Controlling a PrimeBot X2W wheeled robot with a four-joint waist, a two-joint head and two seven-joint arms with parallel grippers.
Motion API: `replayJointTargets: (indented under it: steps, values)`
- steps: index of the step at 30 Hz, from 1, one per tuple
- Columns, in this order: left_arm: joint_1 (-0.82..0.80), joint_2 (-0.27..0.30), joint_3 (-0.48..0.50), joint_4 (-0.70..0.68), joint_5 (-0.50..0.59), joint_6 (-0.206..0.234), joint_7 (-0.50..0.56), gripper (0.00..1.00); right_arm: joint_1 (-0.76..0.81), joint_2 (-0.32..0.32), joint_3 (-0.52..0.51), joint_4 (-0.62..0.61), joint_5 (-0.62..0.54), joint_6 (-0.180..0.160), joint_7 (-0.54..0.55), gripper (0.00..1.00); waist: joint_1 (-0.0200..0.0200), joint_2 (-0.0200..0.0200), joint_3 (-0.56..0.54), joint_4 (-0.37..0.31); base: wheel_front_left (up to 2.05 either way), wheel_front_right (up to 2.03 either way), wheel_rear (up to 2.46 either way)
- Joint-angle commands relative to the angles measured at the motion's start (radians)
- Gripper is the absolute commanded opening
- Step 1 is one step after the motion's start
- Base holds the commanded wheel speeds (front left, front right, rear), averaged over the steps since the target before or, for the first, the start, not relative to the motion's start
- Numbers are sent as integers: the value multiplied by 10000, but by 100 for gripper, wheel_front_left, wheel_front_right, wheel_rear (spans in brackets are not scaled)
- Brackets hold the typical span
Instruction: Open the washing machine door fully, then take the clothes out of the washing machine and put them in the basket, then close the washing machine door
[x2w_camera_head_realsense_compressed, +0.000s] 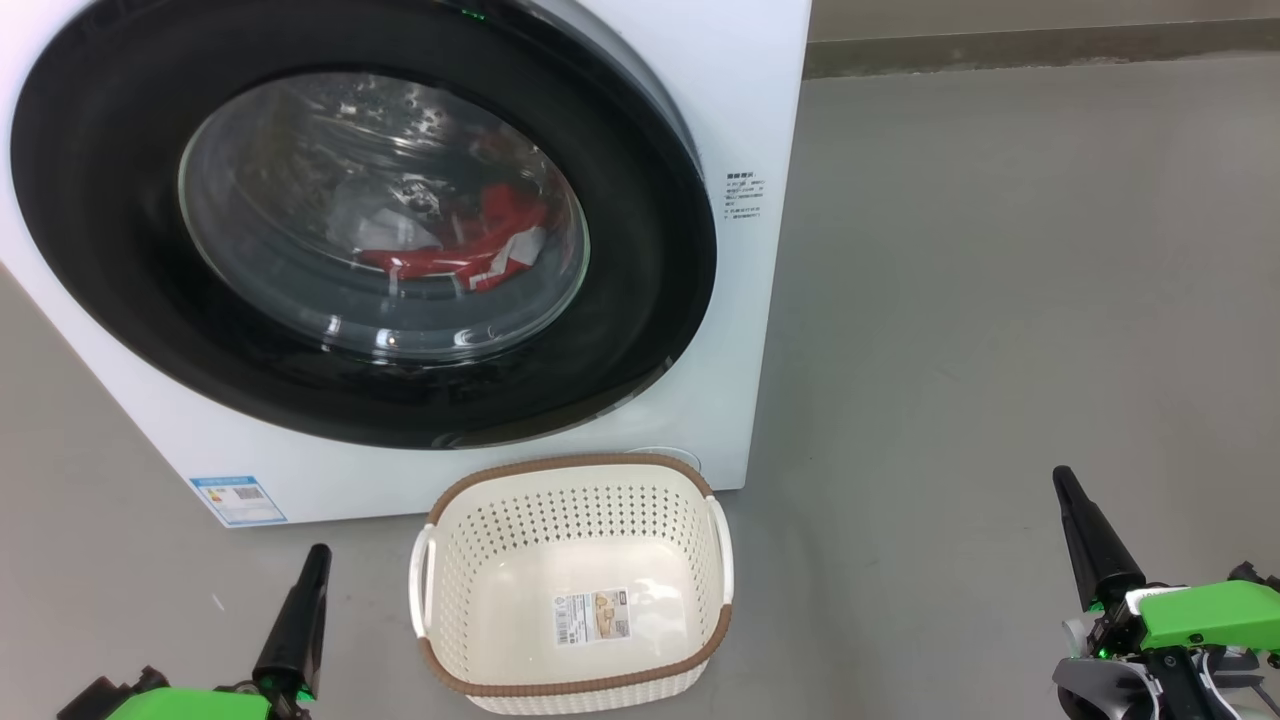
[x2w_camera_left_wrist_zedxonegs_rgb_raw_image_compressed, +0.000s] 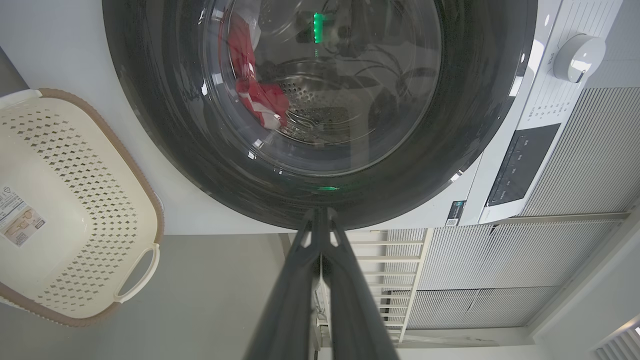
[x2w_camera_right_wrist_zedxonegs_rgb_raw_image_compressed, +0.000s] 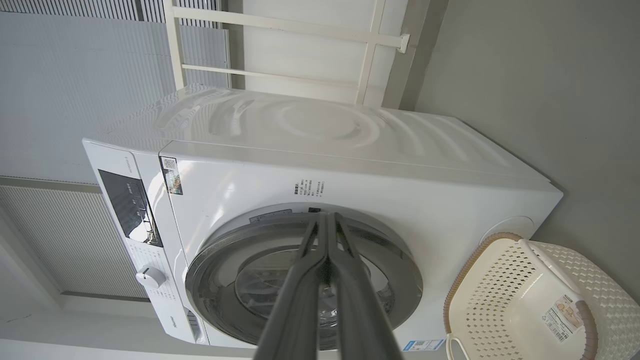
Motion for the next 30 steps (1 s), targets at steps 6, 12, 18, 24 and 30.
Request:
replayJointTargets:
  steps: [6,12,18,24,30]
  values:
    - [-294,110,346,-276,-34,-69,40,0,-431,-100,185,-290,-21,6,56,0,0,0,0,0,0,0,0]
    - [-294,110,346,-276,-34,-69,40,0,-431,-100,185,-290,-21,6,56,0,0,0,0,0,0,0,0]
    - [-294,110,346,-276,-34,-69,40,0,-431,-100,185,-290,-21,6,56,0,0,0,0,0,0,0,0]
    - [119,-73,-44,336,16,4,-5,100,194,123,36,338,0,0,-15,100,0,0,1,0,0,0,0]
    - [275,-86,-96,332,110,1,-140,100,382,181,175,427,-54,0,-153,100,13,0,7,10,0,0,0]
